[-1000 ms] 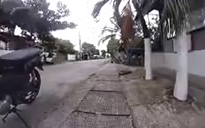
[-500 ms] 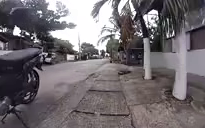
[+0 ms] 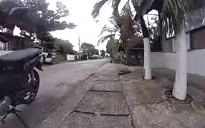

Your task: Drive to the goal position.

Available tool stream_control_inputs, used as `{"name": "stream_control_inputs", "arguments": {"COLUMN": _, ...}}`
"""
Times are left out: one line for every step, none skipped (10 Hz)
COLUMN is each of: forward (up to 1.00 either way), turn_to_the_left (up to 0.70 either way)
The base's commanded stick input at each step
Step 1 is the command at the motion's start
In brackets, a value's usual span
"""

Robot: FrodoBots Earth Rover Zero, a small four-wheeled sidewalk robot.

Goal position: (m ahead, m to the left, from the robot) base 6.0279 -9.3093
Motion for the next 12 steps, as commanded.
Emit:
{"name": "stream_control_inputs", "arguments": {"forward": 0.16, "turn_to_the_left": 0.00}}
{"name": "stream_control_inputs", "arguments": {"forward": 0.70, "turn_to_the_left": 0.00}}
{"name": "stream_control_inputs", "arguments": {"forward": 0.70, "turn_to_the_left": 0.00}}
{"name": "stream_control_inputs", "arguments": {"forward": 0.70, "turn_to_the_left": 0.00}}
{"name": "stream_control_inputs", "arguments": {"forward": 0.70, "turn_to_the_left": 0.00}}
{"name": "stream_control_inputs", "arguments": {"forward": 0.70, "turn_to_the_left": 0.00}}
{"name": "stream_control_inputs", "arguments": {"forward": 0.70, "turn_to_the_left": 0.00}}
{"name": "stream_control_inputs", "arguments": {"forward": 0.70, "turn_to_the_left": 0.00}}
{"name": "stream_control_inputs", "arguments": {"forward": 0.70, "turn_to_the_left": 0.00}}
{"name": "stream_control_inputs", "arguments": {"forward": 0.70, "turn_to_the_left": 0.00}}
{"name": "stream_control_inputs", "arguments": {"forward": 0.70, "turn_to_the_left": 0.00}}
{"name": "stream_control_inputs", "arguments": {"forward": 0.70, "turn_to_the_left": 0.00}}
